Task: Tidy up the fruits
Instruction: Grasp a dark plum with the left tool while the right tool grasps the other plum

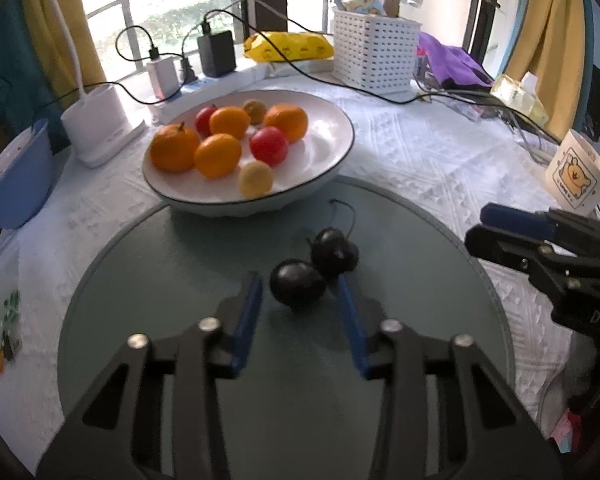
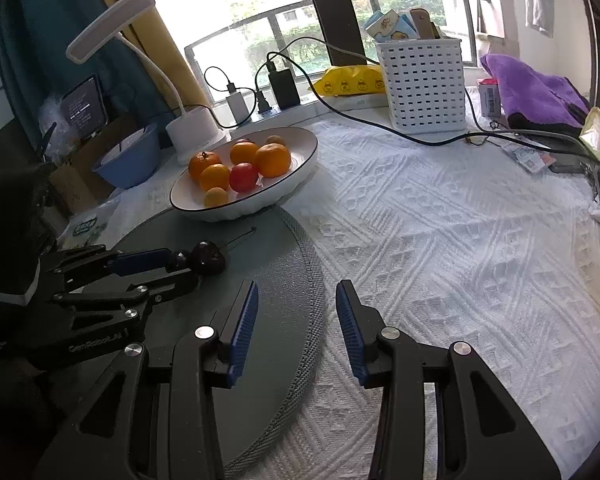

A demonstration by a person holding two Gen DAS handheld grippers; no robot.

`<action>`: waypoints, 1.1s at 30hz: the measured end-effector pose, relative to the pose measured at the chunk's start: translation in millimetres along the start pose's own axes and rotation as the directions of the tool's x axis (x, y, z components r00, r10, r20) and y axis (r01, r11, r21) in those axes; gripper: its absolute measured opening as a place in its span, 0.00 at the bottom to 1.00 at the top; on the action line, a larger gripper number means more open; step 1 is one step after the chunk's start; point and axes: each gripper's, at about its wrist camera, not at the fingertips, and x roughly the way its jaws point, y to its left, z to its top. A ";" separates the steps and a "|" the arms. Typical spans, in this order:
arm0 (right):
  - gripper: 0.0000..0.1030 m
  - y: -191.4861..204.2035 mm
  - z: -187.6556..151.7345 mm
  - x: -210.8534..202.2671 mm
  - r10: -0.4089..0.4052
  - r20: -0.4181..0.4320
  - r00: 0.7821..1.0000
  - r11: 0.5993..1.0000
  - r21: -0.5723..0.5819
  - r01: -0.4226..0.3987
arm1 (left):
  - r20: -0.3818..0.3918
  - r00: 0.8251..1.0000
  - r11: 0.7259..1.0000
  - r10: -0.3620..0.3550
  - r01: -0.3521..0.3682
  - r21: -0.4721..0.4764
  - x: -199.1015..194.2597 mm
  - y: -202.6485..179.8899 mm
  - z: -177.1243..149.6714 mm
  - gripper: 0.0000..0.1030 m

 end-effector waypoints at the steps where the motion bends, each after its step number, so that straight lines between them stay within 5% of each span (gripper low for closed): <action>1: 0.41 0.5 -0.2 0.7 0.000 -0.002 1.000 1.000 -0.001 0.000 | 0.002 1.000 1.000 -0.001 0.001 -0.002 0.0 0.2 0.7 0.33; 18: 0.41 25.7 5.0 7.5 -0.016 -0.019 1.000 0.999 -0.051 0.015 | 0.053 0.996 0.998 -0.067 0.067 -0.004 -23.2 11.9 -8.9 0.28; 33: 0.41 71.9 12.5 36.9 -0.007 -0.085 0.996 0.991 -0.132 -0.004 | 0.102 0.992 0.994 -0.068 0.077 -0.082 -38.5 62.4 -24.0 0.28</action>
